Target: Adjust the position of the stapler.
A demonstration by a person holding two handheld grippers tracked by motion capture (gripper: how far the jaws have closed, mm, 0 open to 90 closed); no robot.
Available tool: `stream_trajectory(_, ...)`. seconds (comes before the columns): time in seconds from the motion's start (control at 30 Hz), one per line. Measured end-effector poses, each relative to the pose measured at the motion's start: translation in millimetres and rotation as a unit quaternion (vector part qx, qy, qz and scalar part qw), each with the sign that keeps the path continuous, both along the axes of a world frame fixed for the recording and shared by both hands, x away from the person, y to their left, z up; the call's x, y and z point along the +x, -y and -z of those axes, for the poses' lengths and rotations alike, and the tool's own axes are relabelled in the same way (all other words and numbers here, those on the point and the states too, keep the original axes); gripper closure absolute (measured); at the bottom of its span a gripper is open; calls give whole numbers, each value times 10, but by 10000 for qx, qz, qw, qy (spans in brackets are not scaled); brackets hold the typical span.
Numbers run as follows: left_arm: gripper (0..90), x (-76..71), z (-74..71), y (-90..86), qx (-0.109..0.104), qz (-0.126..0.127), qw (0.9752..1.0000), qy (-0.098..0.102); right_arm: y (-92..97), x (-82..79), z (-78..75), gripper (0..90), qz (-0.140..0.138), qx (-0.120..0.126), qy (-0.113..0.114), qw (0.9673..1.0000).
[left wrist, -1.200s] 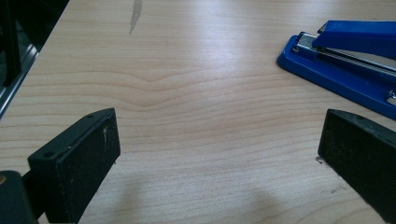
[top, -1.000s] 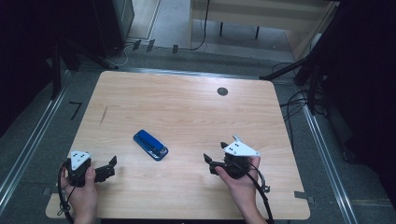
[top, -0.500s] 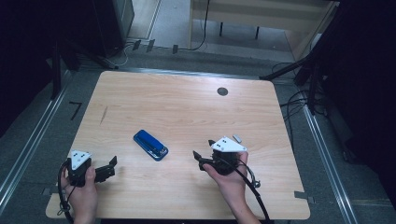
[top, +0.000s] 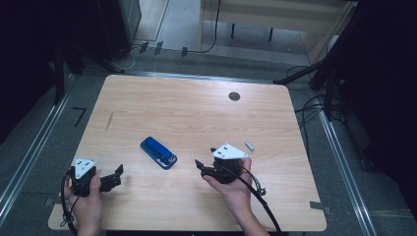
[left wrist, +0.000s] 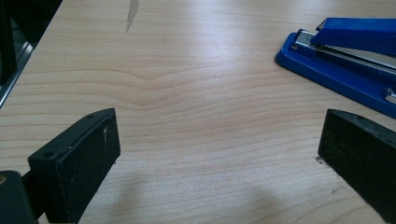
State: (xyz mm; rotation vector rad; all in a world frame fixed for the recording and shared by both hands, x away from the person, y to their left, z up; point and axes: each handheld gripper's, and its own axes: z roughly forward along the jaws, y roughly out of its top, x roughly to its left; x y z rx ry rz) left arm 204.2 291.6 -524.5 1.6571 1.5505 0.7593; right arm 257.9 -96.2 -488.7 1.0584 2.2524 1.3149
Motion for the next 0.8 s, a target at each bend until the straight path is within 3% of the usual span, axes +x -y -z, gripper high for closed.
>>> stream_trajectory(0.23,0,1,-1,-1,-7,-3,10000,-18,-103,22,19,375,-140,76,-69,9999)
stream_trajectory(0.37,0,1,-1,-3,-8,3,10000,-20,-157,32,27,448,-333,73,-90,9994)
stream_trajectory(0.8,0,3,0,-6,-31,-3,10000,-17,-483,86,85,496,-571,-128,-38,9983)
